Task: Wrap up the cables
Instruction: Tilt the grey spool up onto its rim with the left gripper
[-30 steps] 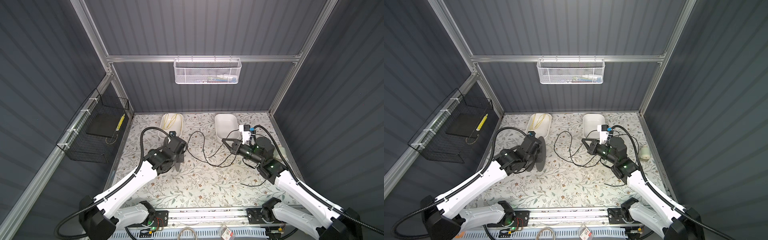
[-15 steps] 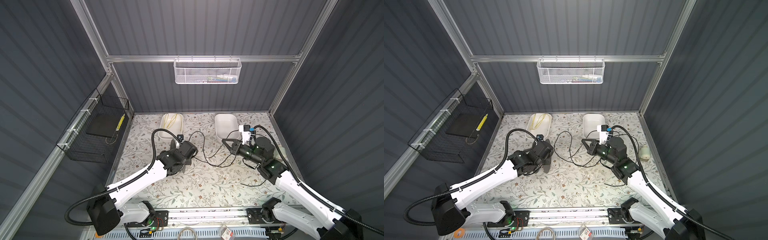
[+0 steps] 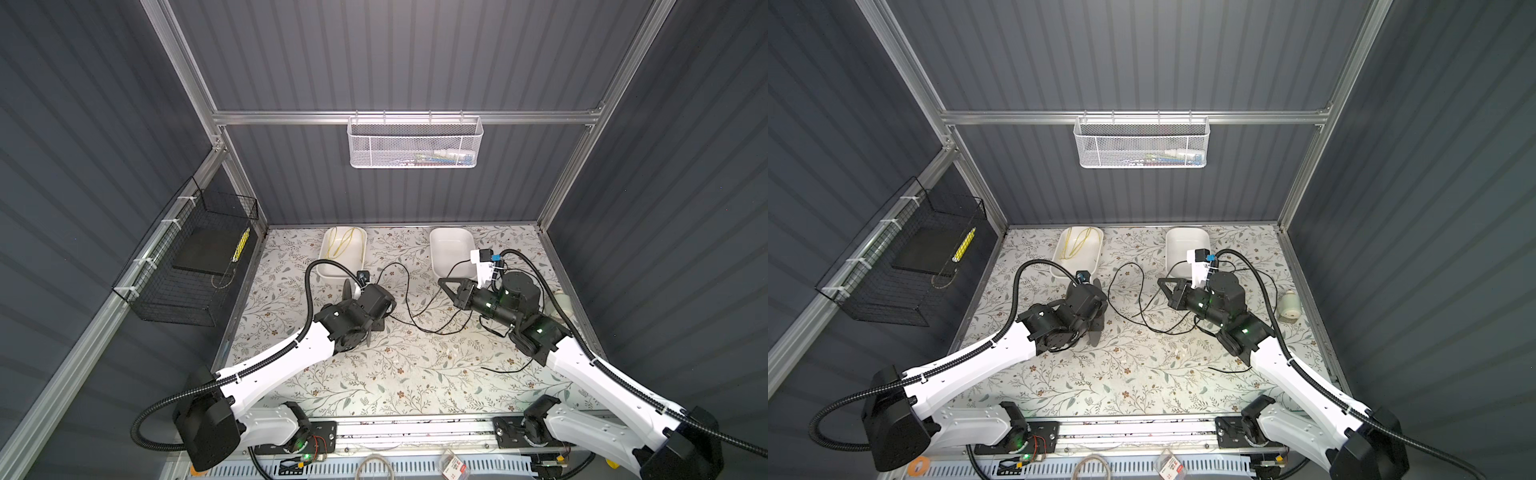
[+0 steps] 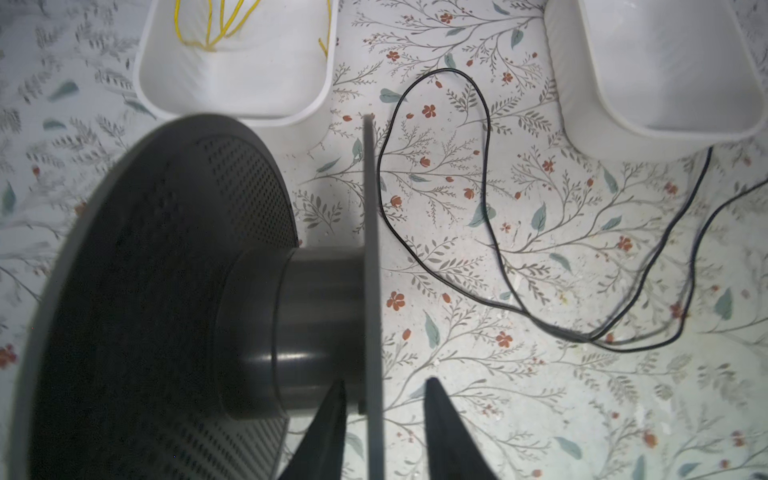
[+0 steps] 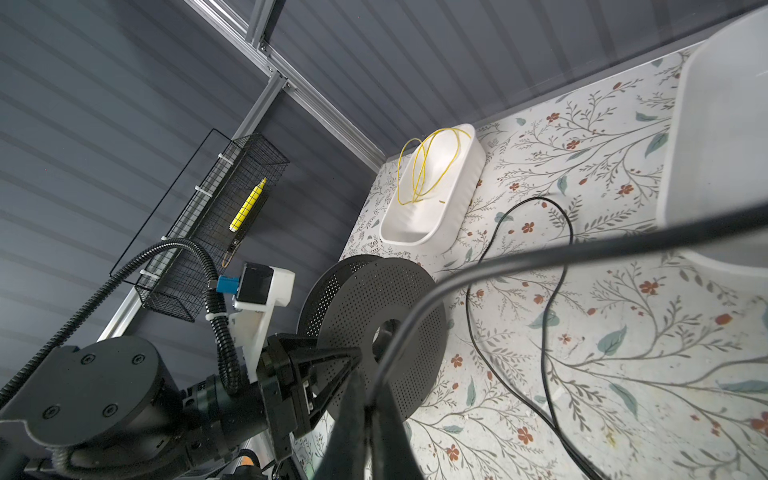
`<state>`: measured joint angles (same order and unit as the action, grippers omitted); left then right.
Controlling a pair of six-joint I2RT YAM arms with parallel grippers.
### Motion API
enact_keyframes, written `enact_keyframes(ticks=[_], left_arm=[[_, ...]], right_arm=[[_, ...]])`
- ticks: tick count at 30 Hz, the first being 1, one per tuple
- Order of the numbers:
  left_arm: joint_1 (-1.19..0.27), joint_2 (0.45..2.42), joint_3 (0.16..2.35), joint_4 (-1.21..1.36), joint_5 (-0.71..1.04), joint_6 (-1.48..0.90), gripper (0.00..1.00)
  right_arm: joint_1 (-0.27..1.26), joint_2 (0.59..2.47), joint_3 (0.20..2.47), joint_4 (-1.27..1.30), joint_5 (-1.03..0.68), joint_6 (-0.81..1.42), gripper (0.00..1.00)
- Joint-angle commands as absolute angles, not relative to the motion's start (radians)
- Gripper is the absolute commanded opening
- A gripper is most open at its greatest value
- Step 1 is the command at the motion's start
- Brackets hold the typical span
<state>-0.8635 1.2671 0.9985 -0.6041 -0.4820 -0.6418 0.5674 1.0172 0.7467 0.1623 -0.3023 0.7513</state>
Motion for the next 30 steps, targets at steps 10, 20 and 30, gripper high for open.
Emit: enact_keyframes(ticks=[10, 20, 30], left_arm=[[-0.865, 1.069, 1.172, -0.854, -0.565, -0.504, 0.62], [-0.669, 1.034, 0.992, -0.796, -0.425, -0.476, 0.64], [-0.632, 1.085, 0.918, -0.656, -0.292, -0.330, 0.30]], right_arm=[[0.598, 1.063, 0.817, 0.166, -0.300, 0.709, 0.00], [0.632, 1.084, 0.862, 0.140, -0.307, 0.677, 0.00], [0.641, 1.068, 0.855, 0.126, -0.306, 0.672, 0.00]])
